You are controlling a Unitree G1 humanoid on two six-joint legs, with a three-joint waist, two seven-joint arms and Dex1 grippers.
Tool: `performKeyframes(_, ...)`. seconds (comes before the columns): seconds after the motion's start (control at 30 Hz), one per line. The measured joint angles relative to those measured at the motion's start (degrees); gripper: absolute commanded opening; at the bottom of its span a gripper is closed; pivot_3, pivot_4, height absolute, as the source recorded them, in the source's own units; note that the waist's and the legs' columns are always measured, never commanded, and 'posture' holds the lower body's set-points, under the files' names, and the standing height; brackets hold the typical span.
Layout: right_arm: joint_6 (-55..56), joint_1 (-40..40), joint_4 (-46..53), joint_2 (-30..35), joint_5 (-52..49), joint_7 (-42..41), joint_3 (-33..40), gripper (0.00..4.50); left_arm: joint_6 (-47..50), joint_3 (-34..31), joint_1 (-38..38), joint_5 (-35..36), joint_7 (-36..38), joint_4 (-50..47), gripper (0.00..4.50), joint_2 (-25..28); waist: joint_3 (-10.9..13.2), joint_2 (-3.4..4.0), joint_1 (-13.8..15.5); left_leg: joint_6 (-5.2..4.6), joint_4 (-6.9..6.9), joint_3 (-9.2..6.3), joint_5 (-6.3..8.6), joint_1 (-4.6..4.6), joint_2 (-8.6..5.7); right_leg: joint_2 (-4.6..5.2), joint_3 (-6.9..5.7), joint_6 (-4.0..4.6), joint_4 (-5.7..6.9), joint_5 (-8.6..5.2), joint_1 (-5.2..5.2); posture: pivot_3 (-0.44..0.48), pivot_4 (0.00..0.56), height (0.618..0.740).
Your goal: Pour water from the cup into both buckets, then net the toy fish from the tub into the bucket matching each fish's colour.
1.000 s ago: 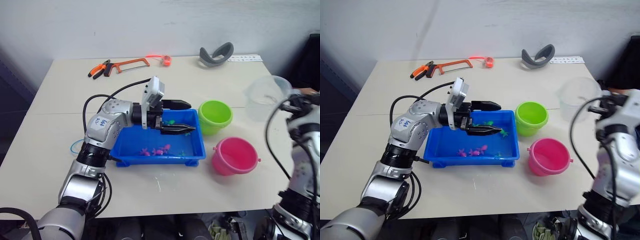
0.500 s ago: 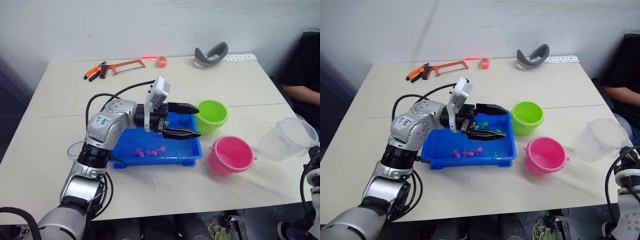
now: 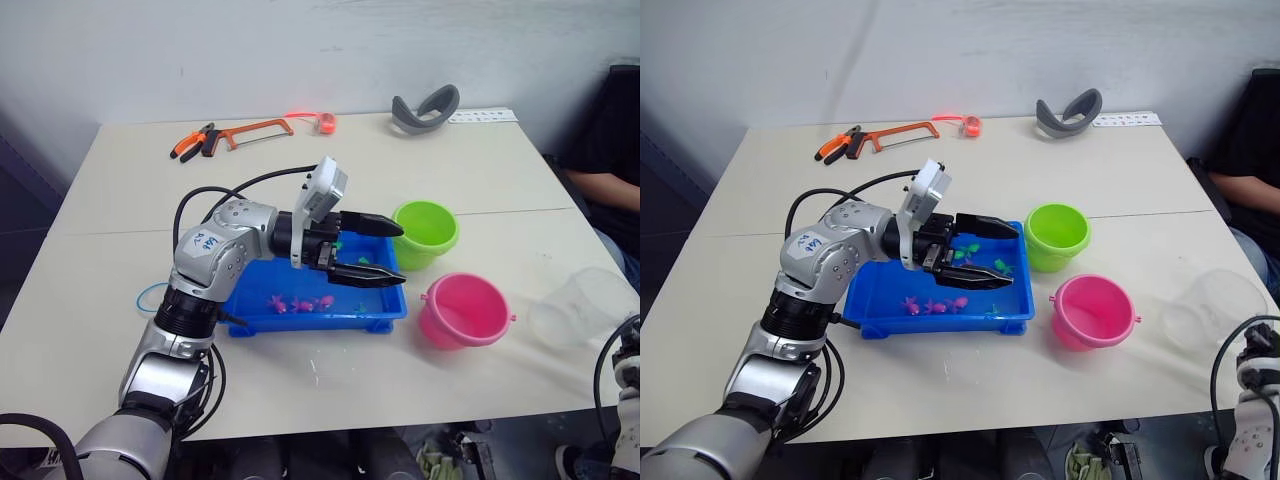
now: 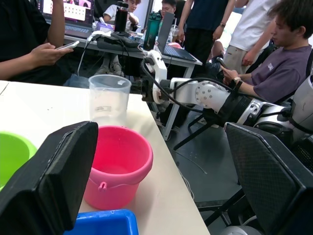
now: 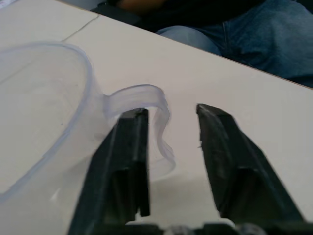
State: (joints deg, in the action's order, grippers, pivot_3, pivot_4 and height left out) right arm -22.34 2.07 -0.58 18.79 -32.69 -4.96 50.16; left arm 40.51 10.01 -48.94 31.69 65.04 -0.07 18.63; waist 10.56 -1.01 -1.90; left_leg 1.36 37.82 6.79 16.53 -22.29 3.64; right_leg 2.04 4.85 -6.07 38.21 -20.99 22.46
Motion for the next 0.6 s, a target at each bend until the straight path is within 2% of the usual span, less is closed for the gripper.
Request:
performKeyframes(0.1,0.7,4.1,3.4,-1.3,-0.5,-0.1,0.0,4.45,-0.3,0.0,0.0,0.0,0.0,0.1,4.5,0.0,0.0,0.01,0.0,0.03,-0.02,0.04,0.02,0.01,0.02,-0.02,0.05,0.0,-0.02,0.0,0.01,0.0,0.15,0.74)
performKeyframes(0.3,-0.4,13.1,14.9,-0.3,-1.8,-1.3,0.3,4.48,-0.6,0.0,0.0,-0.2,0.0,0.2,4.5,0.4,0.0,0.04,0.0,0.05,-0.05,0.06,0.03,0.06,0.04,-0.05,0.09,-0.01,-0.04,0.01,-0.02,0.0,0.15,0.74)
performKeyframes(0.37,-3.2,18.6,22.2,3.0,-4.1,-2.7,3.6,4.48,-0.9,0.0,0.1,-0.4,-0.1,0.2,4.5,1.3,0.0,0.07,0.1,0.08,-0.06,0.05,0.05,0.07,0.07,-0.12,0.07,-0.02,-0.15,0.01,-0.08,0.0,0.15,0.74)
performKeyframes(0.47,-9.1,27.0,30.9,10.5,-14.2,-7.6,12.2,4.48,-0.4,-1.4,0.9,-0.3,0.3,0.3,4.5,4.8,-0.1,0.13,0.2,0.09,-0.18,0.04,0.06,0.1,0.12,-0.18,0.1,-0.03,-0.29,0.02,-0.12,0.0,0.15,0.74)
performKeyframes(0.6,-15.8,30.2,32.0,20.1,-25.8,-15.2,15.4,4.48,-0.4,-2.2,3.1,-0.2,0.1,-0.2,4.5,6.6,-0.1,0.03,-0.6,0.0,-0.2,0.23,0.17,0.26,0.12,-0.2,0.16,-0.13,-0.44,0.08,-0.28,0.0,0.15,0.74)
